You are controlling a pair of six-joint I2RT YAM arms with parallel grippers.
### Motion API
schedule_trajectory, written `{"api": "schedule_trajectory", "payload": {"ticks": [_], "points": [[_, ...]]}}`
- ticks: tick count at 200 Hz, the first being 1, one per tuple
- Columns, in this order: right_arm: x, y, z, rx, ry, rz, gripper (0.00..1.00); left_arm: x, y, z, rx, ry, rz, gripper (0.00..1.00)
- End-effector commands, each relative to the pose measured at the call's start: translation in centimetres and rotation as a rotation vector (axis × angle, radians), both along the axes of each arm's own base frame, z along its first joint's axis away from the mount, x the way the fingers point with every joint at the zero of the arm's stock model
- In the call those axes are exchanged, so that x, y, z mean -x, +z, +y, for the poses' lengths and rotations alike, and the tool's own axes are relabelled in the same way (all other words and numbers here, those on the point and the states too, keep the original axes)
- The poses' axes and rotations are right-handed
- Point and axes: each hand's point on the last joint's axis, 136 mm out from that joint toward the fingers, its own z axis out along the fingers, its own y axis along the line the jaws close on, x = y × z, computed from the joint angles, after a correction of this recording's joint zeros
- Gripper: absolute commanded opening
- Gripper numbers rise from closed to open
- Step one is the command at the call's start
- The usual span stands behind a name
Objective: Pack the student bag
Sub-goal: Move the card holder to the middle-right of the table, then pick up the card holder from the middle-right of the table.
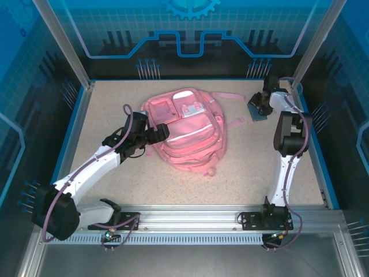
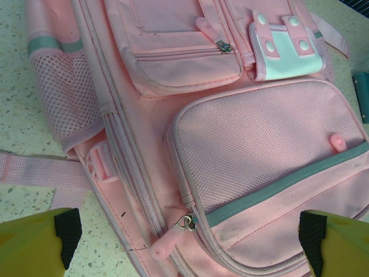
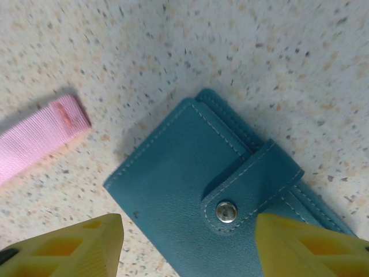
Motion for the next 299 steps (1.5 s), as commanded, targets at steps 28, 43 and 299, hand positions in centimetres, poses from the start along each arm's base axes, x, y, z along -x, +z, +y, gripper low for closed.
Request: {"api": "schedule_trajectory", "payload": {"ticks": [28,43,299], "points": [[3.6,-3.5,0.8,-0.073,0.034,0.143,0.65,-0.2,0.9,-0.1,0.018,-0.006,-0.009,0.99],[5.2,-4.0,1.8,-0.125,0.034,0.167,0.65,-0.2,1.1,-0.1,0.022,-0.01,-0.013,0.99],[24.2,-0.1,12.6,0.394,0.729,0.429,0.53,-0.9,0.9,-1.6,0.029,-0.081,0.001,0.99]]}}
